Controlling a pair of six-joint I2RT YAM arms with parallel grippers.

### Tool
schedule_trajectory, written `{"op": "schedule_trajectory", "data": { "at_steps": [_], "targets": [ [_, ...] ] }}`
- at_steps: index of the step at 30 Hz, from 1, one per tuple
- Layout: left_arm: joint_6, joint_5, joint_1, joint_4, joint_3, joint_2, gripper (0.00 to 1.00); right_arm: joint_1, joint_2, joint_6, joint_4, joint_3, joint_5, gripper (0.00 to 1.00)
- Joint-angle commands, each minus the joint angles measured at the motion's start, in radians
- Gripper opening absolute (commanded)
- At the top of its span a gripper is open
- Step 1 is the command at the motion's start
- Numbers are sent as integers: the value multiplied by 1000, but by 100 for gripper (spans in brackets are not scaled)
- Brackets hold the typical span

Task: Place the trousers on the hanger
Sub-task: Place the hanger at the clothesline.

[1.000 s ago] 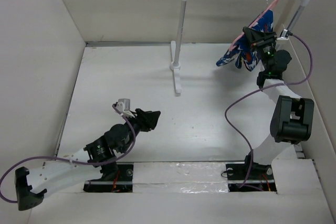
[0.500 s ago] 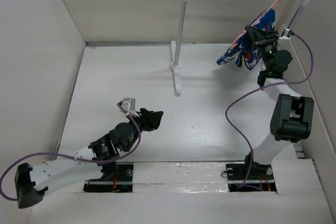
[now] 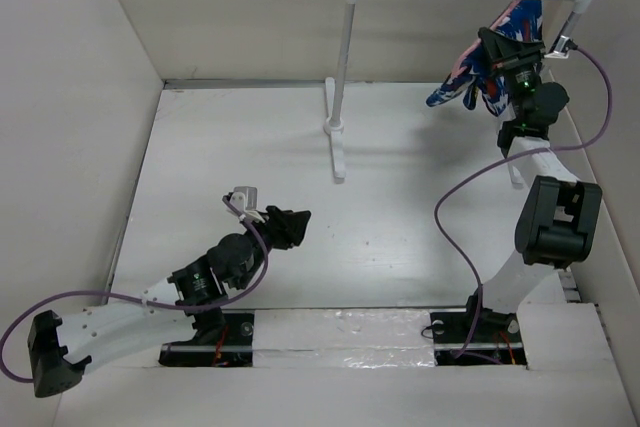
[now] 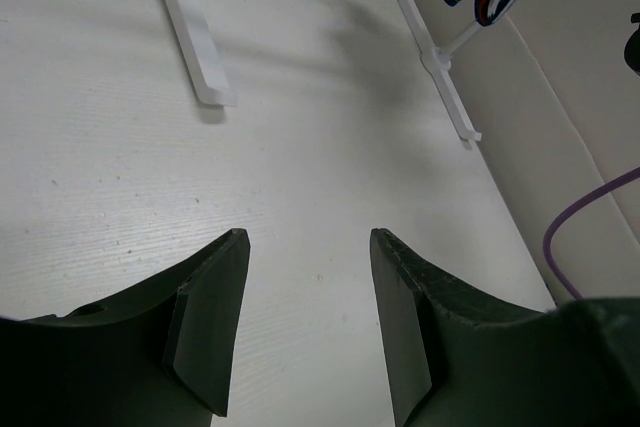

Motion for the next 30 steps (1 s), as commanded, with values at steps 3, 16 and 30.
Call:
{"op": "schedule_trajectory", "data": {
  "at_steps": [3,16,30],
  "targets": [
    [-1,-20,2,23,13,-12,49,3,6,-51,167,110,18,0],
    [-4,-20,2,35,14,-1,49,-6,55,-61,219,-2,1,0],
    [26,-66,2,-16,99,-7,54,-55,-3,-54,300,-88,-98,100]
  ]
}}
